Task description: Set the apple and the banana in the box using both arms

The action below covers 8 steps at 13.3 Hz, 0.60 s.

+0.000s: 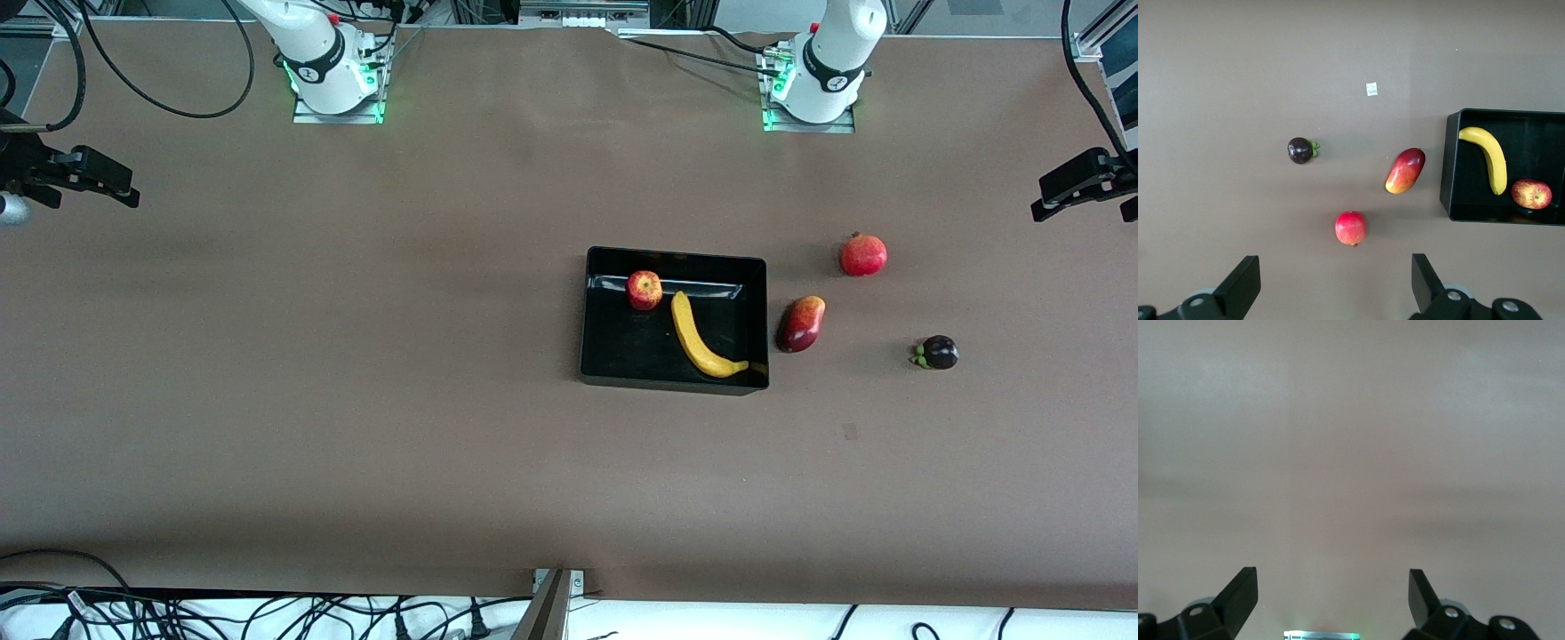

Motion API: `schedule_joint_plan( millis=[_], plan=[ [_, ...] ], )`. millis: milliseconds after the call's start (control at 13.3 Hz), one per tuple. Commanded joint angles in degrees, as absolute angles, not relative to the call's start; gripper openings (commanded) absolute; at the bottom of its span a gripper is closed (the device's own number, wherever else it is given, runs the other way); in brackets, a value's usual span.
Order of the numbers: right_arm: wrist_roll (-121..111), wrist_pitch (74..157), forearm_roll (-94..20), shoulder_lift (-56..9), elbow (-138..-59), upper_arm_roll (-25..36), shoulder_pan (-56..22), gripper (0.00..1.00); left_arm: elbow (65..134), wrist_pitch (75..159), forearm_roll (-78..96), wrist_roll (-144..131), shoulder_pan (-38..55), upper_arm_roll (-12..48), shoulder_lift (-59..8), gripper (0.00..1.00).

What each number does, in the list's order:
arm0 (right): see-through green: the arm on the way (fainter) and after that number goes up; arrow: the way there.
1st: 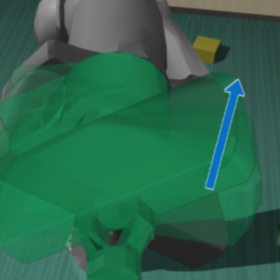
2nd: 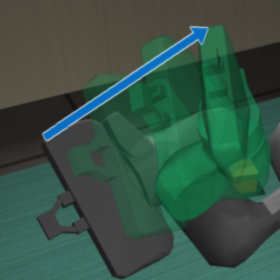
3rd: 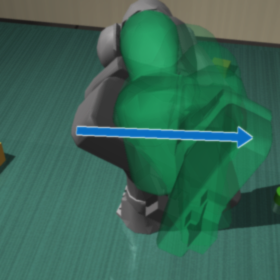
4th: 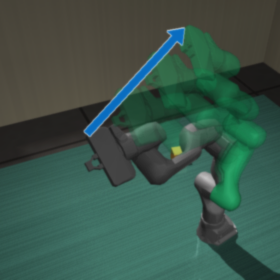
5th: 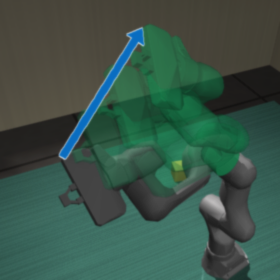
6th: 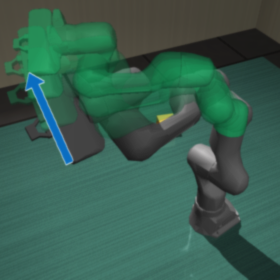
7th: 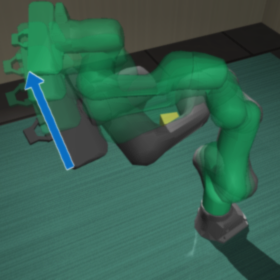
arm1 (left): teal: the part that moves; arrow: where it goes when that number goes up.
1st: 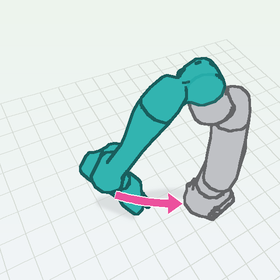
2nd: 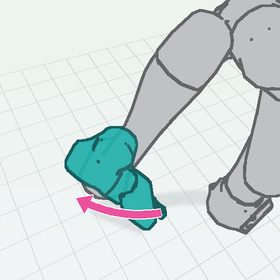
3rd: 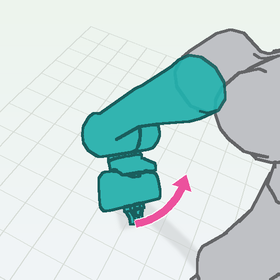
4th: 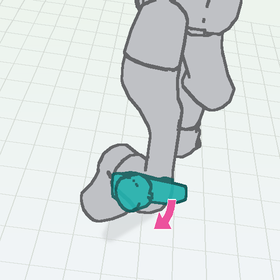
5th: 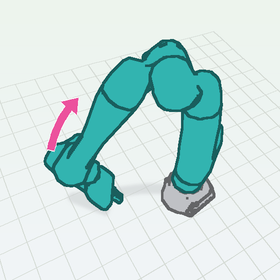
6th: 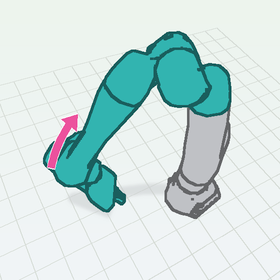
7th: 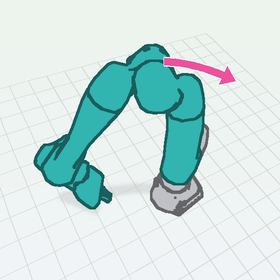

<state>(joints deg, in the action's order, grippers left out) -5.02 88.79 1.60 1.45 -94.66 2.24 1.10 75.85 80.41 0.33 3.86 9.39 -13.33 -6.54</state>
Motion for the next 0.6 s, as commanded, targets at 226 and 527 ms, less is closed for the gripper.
schedule_joint_plan(
  millis=[226,527],
  plan=[
    [-5.01,88.07,0.53,1.49,-94.13,2.37,0.88,1.00,74.36,79.98,-0.26,4.48,7.82,-10.90,-6.94,1.00],
    [-4.75,88.07,0.62,1.49,-94.04,2.37,0.88,1.00,74.36,79.89,-0.26,4.48,7.91,-10.90,-6.94,1.00]
  ],
)
